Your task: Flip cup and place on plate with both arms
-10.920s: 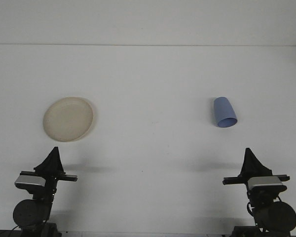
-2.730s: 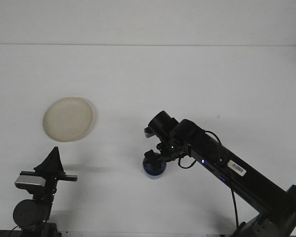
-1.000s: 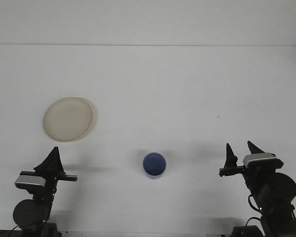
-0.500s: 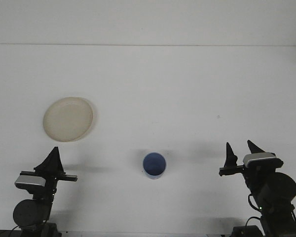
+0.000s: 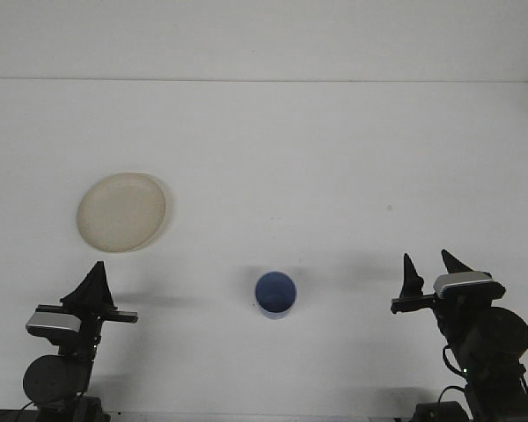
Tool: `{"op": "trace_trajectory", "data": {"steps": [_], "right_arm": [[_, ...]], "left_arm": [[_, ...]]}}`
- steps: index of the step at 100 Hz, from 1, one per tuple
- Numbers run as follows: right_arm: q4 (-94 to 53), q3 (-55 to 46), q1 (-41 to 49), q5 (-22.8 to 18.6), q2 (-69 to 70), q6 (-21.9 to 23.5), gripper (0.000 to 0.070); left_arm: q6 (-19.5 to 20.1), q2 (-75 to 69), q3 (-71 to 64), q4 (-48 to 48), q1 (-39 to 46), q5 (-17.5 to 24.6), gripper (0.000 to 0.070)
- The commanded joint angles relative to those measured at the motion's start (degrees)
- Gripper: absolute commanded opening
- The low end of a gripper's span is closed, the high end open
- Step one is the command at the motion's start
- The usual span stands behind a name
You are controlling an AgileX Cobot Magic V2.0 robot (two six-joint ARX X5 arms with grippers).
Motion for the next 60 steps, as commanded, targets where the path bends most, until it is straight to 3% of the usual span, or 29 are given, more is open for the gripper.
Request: {"op": "trace_trajectory", "data": {"steps": [1, 11, 34, 60], "right_arm": [[0.5, 0.46, 0.07, -0.04, 0.09, -0.09, 0.0467], [0.5, 0.46, 0.07, -0.02, 0.09, -0.09, 0.0467], [0.5, 0.46, 0.07, -0.04, 0.09, -0.07, 0.0467], [0.48, 0.46, 0.07, -0.04, 0.09, -0.07, 0.0467]], "left_arm": [[-2.75, -0.11, -0.22, 0.09, -0.11, 0.0, 0.0011], [-5.31, 0.0, 2.73, -3.43, -0.11, 0.28, 0.0011], [-5.35, 3.87, 14.82, -16.79, -0.11, 0.22, 0.0011], [-6.82, 17.64, 33.33, -33.73, -0.11, 0.92, 0.0011]]}}
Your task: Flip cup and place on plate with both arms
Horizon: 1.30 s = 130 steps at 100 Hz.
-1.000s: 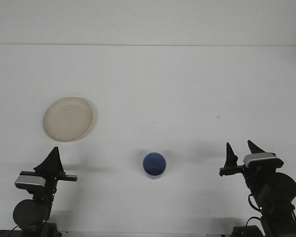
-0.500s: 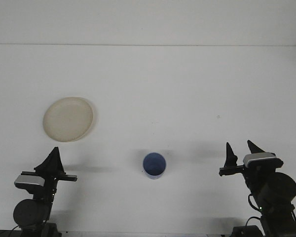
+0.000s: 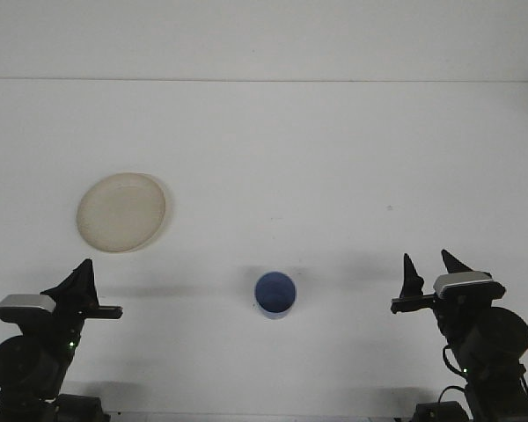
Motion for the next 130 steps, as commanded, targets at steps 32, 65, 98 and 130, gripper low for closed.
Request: {"op": "trace_trajectory", "data": {"steps": [32, 65, 98, 130], "right_arm": [[0.48, 0.46, 0.07, -0.04, 0.09, -0.04, 0.0467], [0.48, 0.46, 0.07, -0.04, 0.09, -0.04, 0.0467], [0.5, 0.46, 0.07, -0.04, 0.09, -0.02, 0.0467], [0.5, 0.46, 0.07, -0.04, 0.09, 0.15, 0.0467]], "left_arm": [[-0.42, 23.26, 24.3, -28.48, -0.11, 3.15, 0.0011], [-0.28, 30.95, 27.21, -35.12, -0.11, 3.17, 0.0011], [-0.31, 29.09, 27.23, -34.34, -0.11, 3.15, 0.0177], [-0.17, 29.2, 27.39, -35.85, -0.11, 4.46, 0.0473]]}}
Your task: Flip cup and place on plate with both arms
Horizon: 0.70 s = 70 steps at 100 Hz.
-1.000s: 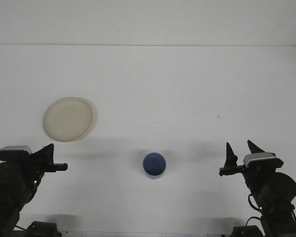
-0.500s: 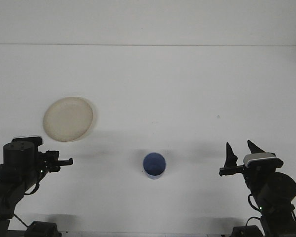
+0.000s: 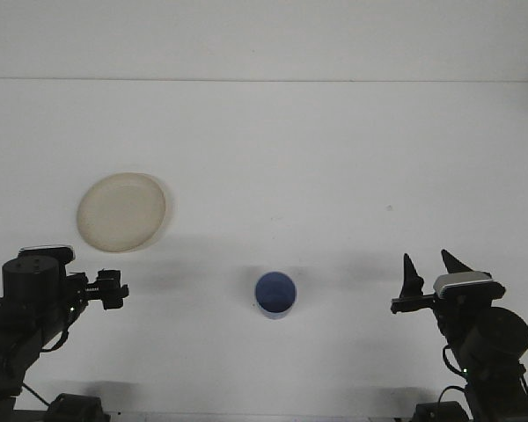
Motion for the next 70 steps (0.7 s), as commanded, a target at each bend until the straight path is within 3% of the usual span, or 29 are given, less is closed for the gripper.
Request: {"op": "trace_trajectory", "data": {"steps": [1, 17, 52, 70], "right_arm": [[0.5, 0.46, 0.07, -0.04, 0.09, 0.13, 0.0467], [0.5, 0.46, 0.07, -0.04, 0.09, 0.13, 0.0467], [0.52, 0.46, 0.07, -0.02, 0.09, 0.13, 0.0467], [0.52, 0.46, 0.07, -0.02, 0.09, 0.13, 0.0467]], "left_arm": [[0.02, 0.48, 1.4, -0.15, -0.11, 1.51, 0.0473], [0.39, 3.15, 4.26, -0.83, -0.59, 5.42, 0.0473], [1.64, 19.3, 18.71, -6.05, -12.79, 5.16, 0.0473], [-0.15, 27.93, 22.88, -4.48, -21.62, 4.81, 0.0473]]}}
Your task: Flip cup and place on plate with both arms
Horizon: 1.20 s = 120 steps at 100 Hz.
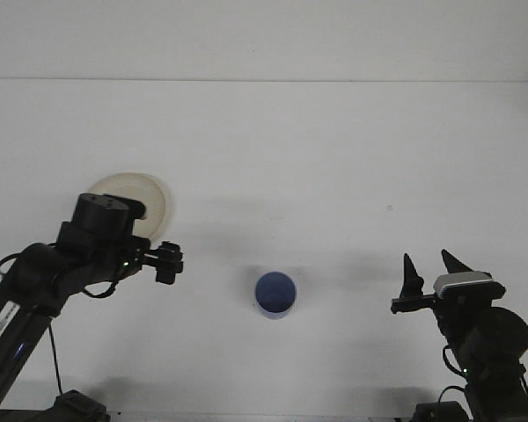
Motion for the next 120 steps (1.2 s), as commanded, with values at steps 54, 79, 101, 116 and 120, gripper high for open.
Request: {"op": "trace_trajectory", "data": {"steps": [54, 79, 101, 116, 120], "right_arm": [[0.52, 0.46, 0.07, -0.02, 0.09, 0.13, 0.0467], [0.52, 0.46, 0.07, -0.02, 0.09, 0.13, 0.0467], [0.52, 0.46, 0.07, -0.02, 0.09, 0.13, 0.0467], [0.5, 0.46, 0.07, -0.02, 0.09, 0.13, 0.0467], [0.5, 0.46, 0.07, -0.02, 0.09, 0.13, 0.0467]], "left_arm": [[-0.72, 23.78, 12.35, 2.69, -21.31, -0.39, 0.0474], [-0.33, 29.18, 12.35, 2.64, -23.63, -0.42, 0.0474], [0.11, 33.03, 12.35, 3.02, -24.79, -0.44, 0.0472], [0.17, 35.08, 12.35, 3.61, -24.96, -1.05, 0.0463], [0.42, 35.58, 12.35, 3.72, -24.96, -1.44, 0.0463]]}}
